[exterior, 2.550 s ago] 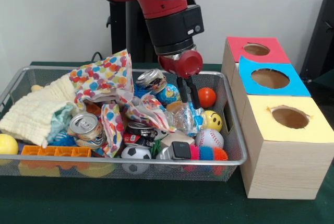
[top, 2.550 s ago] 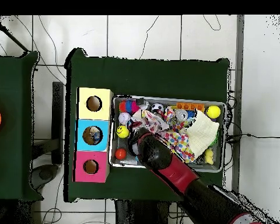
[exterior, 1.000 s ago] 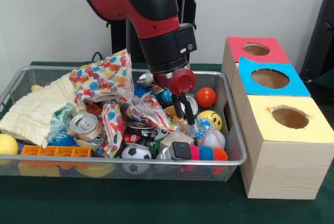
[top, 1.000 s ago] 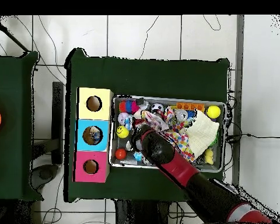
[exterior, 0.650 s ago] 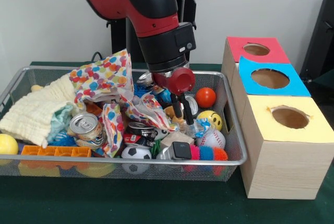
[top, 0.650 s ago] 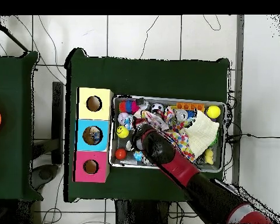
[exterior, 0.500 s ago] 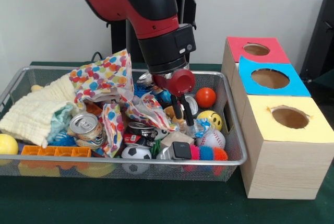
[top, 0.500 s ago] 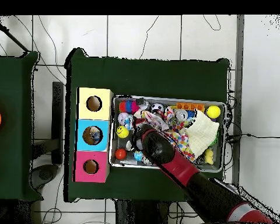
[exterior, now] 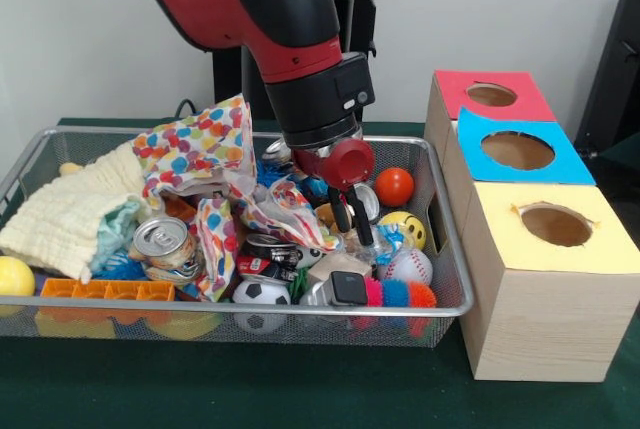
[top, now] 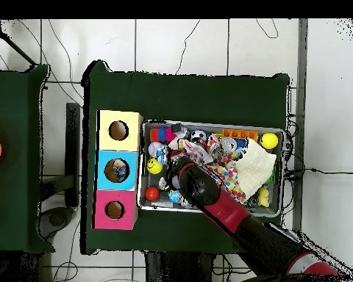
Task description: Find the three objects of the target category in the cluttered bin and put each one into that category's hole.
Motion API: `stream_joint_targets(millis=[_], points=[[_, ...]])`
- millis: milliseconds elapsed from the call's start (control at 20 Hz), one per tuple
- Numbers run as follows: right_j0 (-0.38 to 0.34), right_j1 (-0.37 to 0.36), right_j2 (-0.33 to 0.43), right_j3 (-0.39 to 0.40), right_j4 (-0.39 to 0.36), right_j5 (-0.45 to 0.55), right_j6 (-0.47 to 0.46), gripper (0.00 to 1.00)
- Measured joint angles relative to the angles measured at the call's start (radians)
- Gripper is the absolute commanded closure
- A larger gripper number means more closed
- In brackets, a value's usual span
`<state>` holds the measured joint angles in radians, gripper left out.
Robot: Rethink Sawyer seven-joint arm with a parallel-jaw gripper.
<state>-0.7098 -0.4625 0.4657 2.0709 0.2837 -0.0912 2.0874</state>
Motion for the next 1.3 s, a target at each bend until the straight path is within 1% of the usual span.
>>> stream_joint_targets(millis=[350,600,750,850,1050,1300], points=[[0.007,-0.014,0.0,0.0,0.0,0.0,0.0,0.0],[0.023,-0.044,0.0,0.0,0.0,0.0,0.0,0.0],[0.027,-0.045,0.0,-0.001,0.0,0.0,0.0,0.0],[0.028,-0.036,0.0,-0.004,0.0,0.0,0.0,0.0],[0.019,0.004,0.013,-0.021,-0.01,-0.013,0.0,0.0],[-0.009,0.027,0.043,-0.037,-0.058,-0.016,0.0,0.0]])
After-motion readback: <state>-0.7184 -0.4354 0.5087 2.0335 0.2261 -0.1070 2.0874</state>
